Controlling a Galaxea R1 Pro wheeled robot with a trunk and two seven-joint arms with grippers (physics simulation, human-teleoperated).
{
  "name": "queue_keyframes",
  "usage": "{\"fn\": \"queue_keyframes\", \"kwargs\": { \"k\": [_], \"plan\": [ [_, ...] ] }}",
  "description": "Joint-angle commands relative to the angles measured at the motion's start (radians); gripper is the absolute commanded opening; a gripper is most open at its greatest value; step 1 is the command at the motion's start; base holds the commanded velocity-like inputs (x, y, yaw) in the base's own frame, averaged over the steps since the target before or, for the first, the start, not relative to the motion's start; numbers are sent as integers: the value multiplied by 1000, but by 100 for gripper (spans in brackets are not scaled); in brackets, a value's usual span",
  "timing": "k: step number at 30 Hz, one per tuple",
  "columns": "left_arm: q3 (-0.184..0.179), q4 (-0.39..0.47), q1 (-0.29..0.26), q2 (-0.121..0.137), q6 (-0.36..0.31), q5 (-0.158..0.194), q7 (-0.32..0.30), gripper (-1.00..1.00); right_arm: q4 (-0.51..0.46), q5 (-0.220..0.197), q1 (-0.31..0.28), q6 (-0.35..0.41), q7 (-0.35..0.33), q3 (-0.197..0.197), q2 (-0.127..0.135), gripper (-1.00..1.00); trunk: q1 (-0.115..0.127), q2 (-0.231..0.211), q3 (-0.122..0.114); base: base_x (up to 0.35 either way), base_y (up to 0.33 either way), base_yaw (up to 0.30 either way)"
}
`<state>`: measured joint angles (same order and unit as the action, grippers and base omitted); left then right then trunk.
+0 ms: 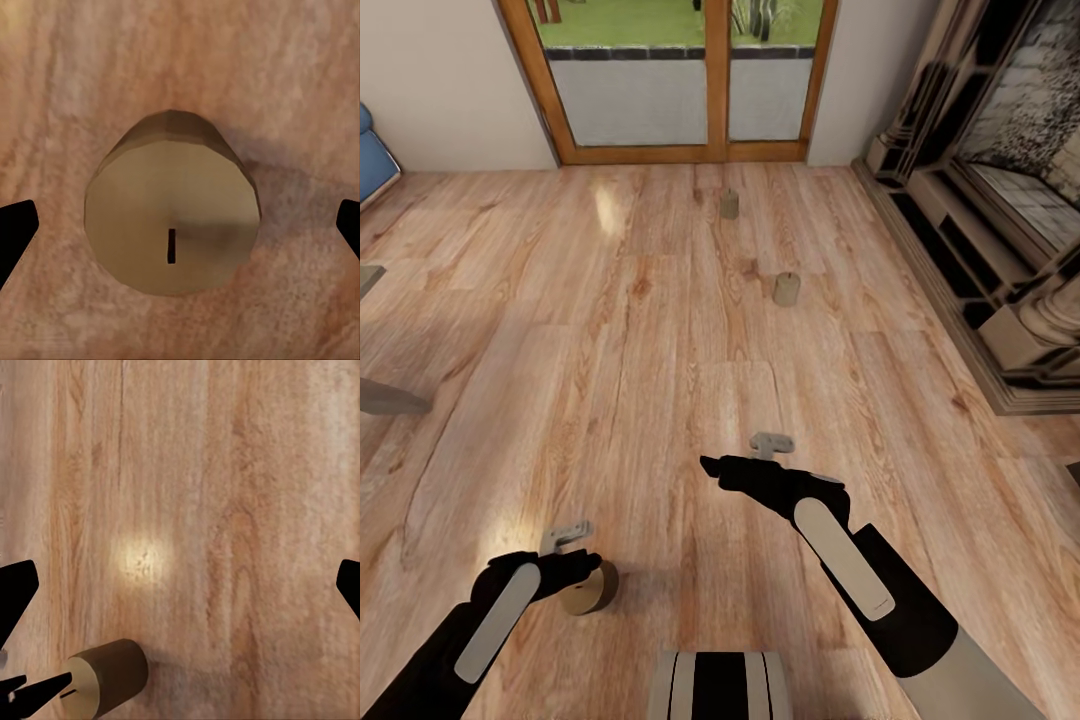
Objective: Place each of the two pumpkins and all three candles from the living room inside a cabinet in the living room (use any cabinet), then make sure every cabinet is closed, and position the cauldron so it is next to a table in the living room.
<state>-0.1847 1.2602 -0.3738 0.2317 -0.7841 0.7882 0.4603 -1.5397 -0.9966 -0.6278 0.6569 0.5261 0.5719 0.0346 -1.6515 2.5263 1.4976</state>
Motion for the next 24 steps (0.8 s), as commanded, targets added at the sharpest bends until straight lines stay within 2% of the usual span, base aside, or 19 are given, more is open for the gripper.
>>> {"fn": "queue_keyframes", "kwargs": {
  "k": [1, 3, 8, 11, 24],
  "plan": [
    [-2, 0, -1, 1, 0, 4, 8, 100, -2, -10, -1, 0, 0, 2, 1, 100, 0, 0, 1, 0, 0, 0],
    [-2, -1, -1, 0, 1, -4, 5, 100, -3, -10, -1, 0, -48, 3, 1, 100, 0, 0, 1, 0, 0, 0],
    [-5, -4, -1, 0, 23, -9, 2, 100, -3, -5, -1, 3, -238, 6, 1, 100, 0, 0, 1, 0, 0, 0],
    [-5, -4, -1, 0, 29, -10, 2, 100, -3, -1, -1, 2, -308, 14, 1, 100, 0, 1, 5, 0, 0, 0],
    [-7, -5, -1, 0, 31, -10, 1, 100, -2, 3, -1, 0, -327, 16, 1, 100, -6, 4, 55, 0, 0, 0]
  ]
}}
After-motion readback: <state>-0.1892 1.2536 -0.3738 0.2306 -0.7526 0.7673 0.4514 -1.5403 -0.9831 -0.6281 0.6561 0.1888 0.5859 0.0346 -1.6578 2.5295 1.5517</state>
